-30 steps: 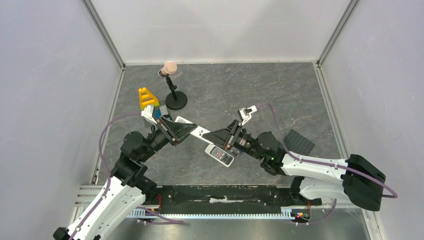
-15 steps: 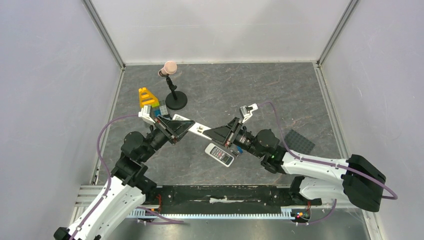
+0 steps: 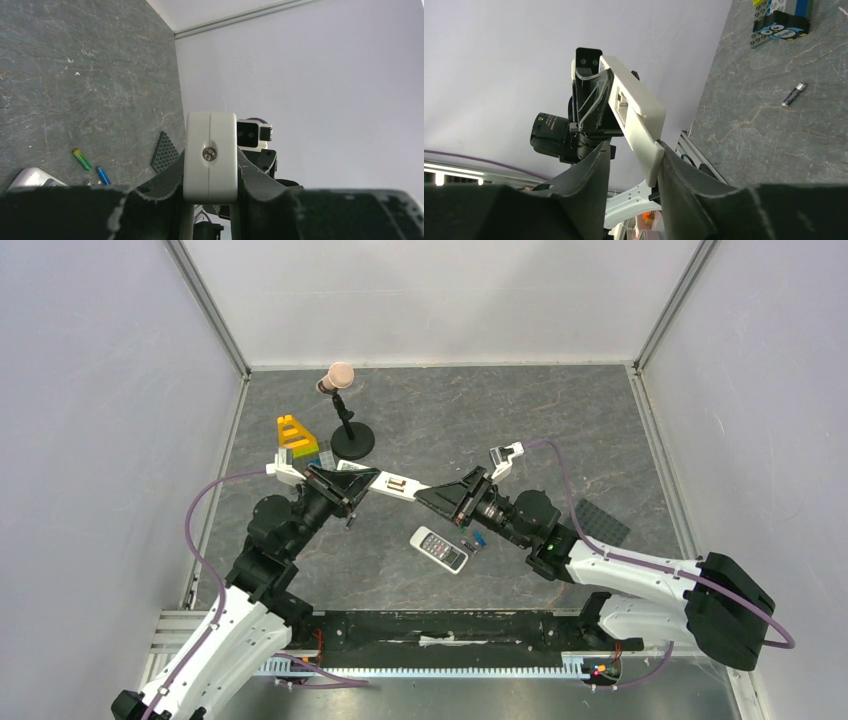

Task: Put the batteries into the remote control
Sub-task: Remove the battery cover from the remote control.

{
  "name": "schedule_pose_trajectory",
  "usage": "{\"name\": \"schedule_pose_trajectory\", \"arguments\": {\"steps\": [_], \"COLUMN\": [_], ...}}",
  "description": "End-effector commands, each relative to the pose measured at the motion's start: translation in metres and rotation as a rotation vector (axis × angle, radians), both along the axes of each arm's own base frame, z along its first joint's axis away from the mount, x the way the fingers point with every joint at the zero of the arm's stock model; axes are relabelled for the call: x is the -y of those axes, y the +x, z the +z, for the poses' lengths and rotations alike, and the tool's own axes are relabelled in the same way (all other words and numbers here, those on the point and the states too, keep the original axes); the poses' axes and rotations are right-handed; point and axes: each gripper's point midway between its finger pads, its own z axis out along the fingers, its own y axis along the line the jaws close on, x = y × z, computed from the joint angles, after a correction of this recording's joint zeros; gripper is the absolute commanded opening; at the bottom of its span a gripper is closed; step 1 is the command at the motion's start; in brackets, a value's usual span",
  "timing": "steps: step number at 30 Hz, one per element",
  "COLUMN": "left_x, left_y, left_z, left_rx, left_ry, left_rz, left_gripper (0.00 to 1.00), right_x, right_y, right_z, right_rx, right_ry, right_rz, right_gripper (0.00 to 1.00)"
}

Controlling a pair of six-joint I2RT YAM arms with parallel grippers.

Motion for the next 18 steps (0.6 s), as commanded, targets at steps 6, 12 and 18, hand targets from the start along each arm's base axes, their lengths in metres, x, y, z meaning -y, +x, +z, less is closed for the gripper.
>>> {"name": "schedule_pose_trajectory", "arguments": {"steps": [6, 12, 18], "left_x": [-0.005, 0.001, -0.012], "left_y": [0.007, 0.007, 0.013], "left_z": [-0.001, -0.010, -0.052], "left_rx": [0.073, 0.089, -0.029], "left_ry": [0.103, 0.161, 0.240], "left_rz": [0.032, -0.005, 0.063], "left_gripper": [0.02, 0.02, 0.02], "right_x": [0.008, 0.018, 0.043], "right_y": [0.010, 0.020, 0.047], "right_z": [0.015, 0.023, 0.002], "right_rx": [0.035, 0.084, 0.100], "right_ry": [0.030, 0.039, -0.089], "right_rz": [-0.022, -0.056, -0.186], "right_gripper": [0.23, 0.00, 0.00]}}
